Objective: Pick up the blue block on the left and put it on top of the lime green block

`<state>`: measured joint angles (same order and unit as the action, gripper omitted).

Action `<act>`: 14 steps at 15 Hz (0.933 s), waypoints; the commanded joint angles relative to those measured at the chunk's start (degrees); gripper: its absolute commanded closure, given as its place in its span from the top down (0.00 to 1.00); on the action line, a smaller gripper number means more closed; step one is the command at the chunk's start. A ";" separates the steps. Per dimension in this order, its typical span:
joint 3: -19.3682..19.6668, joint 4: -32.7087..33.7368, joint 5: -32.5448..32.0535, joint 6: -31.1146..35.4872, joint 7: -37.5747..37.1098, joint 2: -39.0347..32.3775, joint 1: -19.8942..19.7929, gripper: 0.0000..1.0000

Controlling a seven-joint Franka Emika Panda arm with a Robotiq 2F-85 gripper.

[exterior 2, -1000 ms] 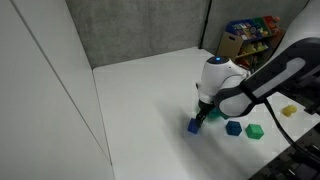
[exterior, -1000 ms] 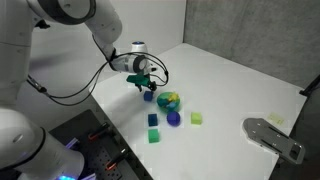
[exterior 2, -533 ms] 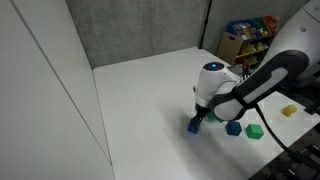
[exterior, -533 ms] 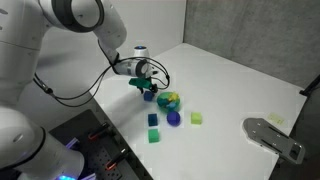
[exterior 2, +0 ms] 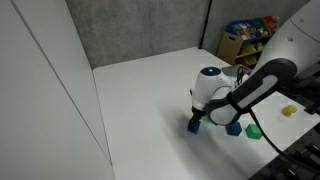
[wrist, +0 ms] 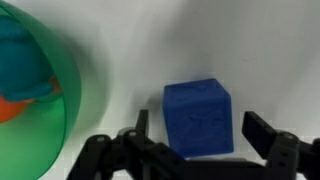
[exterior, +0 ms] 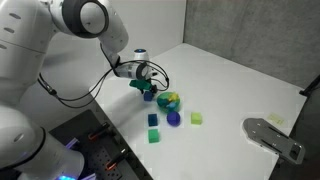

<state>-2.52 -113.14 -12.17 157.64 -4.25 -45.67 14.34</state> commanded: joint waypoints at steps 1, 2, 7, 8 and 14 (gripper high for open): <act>0.25 1.20 0.74 -0.33 0.74 -0.62 0.66 0.66; 0.15 0.71 0.90 -0.31 0.60 0.02 0.65 0.58; 0.93 -1.13 0.94 -1.05 -0.82 3.86 1.62 0.31; 1.49 -1.36 0.78 -1.25 -1.46 4.98 2.05 0.28; 4.38 -2.04 0.23 -4.43 -4.55 12.29 2.75 0.26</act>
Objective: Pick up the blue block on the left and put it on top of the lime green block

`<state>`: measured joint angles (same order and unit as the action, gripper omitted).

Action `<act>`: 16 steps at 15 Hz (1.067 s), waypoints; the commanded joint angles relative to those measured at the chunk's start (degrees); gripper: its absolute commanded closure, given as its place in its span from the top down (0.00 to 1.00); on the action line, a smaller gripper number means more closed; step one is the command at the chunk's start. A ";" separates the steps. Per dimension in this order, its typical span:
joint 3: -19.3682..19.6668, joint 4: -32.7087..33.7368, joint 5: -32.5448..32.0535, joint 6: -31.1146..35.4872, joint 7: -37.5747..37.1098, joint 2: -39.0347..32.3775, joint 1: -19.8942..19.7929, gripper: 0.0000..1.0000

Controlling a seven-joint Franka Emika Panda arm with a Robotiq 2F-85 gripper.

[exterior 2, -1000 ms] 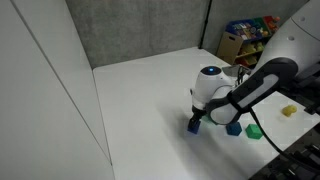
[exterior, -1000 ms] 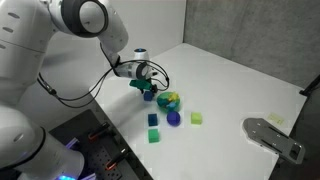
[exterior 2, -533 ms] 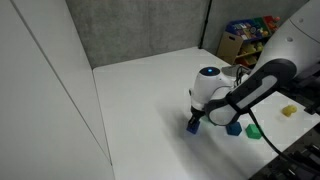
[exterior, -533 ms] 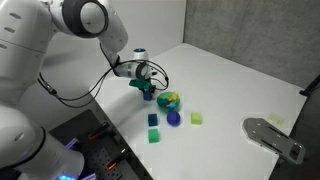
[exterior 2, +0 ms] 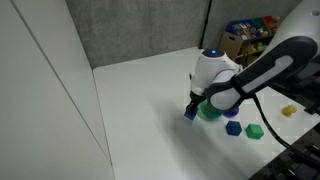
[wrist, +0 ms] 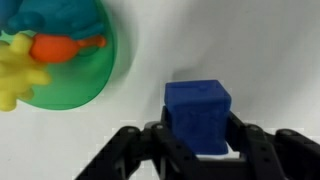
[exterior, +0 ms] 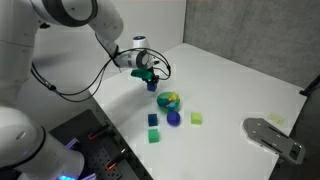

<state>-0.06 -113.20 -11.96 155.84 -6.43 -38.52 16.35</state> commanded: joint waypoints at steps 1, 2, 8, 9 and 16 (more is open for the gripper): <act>2.20 -1.78 0.20 -3.62 -2.80 6.23 0.22 0.26; 2.69 -1.61 0.14 -4.38 -3.41 7.21 -0.12 0.26; 5.53 -0.89 0.98 -9.35 -6.01 11.17 -5.29 0.26; 5.98 -0.72 1.19 -9.99 -6.22 11.42 -6.52 0.26; 7.33 0.18 5.60 -12.38 -5.45 10.66 -14.81 0.26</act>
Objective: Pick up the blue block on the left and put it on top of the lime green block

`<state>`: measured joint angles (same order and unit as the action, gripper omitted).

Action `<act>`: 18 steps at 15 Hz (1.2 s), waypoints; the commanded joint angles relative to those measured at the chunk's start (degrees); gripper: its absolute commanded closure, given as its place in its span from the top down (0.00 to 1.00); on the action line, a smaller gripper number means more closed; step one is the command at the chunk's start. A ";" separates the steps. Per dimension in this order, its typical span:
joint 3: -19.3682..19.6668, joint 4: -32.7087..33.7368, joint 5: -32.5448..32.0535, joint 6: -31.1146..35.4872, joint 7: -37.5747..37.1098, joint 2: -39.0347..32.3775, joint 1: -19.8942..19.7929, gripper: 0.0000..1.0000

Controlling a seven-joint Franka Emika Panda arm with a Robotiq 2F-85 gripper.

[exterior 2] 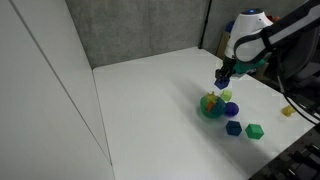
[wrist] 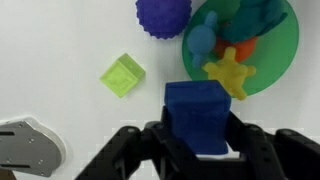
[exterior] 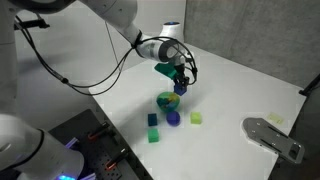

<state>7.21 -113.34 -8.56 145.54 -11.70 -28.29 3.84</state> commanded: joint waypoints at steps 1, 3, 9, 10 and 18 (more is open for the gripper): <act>0.12 0.49 3.10 -2.65 0.05 0.23 -3.45 0.26; 0.09 0.74 5.14 -3.48 0.44 -0.40 -5.59 0.26; 0.31 1.96 11.89 -3.78 -0.32 -3.57 -10.15 0.26; 0.56 2.17 12.33 -3.44 -0.58 -4.10 -10.44 0.26; 2.38 7.47 12.23 -3.03 -2.04 -9.54 -10.90 0.26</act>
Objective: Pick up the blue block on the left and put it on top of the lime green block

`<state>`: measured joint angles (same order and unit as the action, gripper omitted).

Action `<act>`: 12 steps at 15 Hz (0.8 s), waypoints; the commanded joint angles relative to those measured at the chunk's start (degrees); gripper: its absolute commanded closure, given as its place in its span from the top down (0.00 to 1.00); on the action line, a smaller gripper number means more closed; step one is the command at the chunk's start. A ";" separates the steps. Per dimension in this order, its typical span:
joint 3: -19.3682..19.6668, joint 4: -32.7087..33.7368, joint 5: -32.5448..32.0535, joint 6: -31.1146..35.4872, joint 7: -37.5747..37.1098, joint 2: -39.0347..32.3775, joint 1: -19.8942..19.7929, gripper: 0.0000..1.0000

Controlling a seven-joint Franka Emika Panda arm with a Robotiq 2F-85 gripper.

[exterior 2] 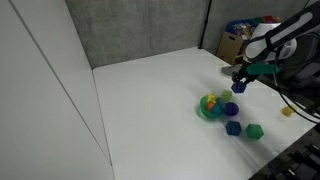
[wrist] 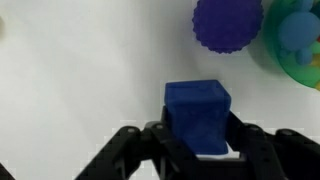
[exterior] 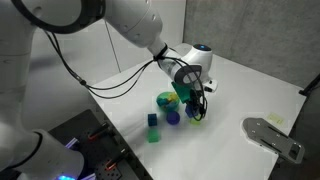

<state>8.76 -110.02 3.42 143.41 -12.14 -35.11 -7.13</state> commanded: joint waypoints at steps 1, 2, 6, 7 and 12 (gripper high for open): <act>1.11 5.05 0.11 -0.93 -1.94 -3.39 0.17 0.26; 1.40 6.10 -0.04 -1.10 -2.28 -4.19 0.28 0.26; 1.39 10.02 0.25 -1.13 -2.83 -7.40 0.21 0.26; 1.25 10.95 0.36 -1.22 -2.88 -8.21 0.20 0.26; 0.86 14.45 0.54 -2.00 -3.42 -11.75 0.69 0.26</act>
<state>9.77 -99.31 3.42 143.18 -14.43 -44.39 -6.72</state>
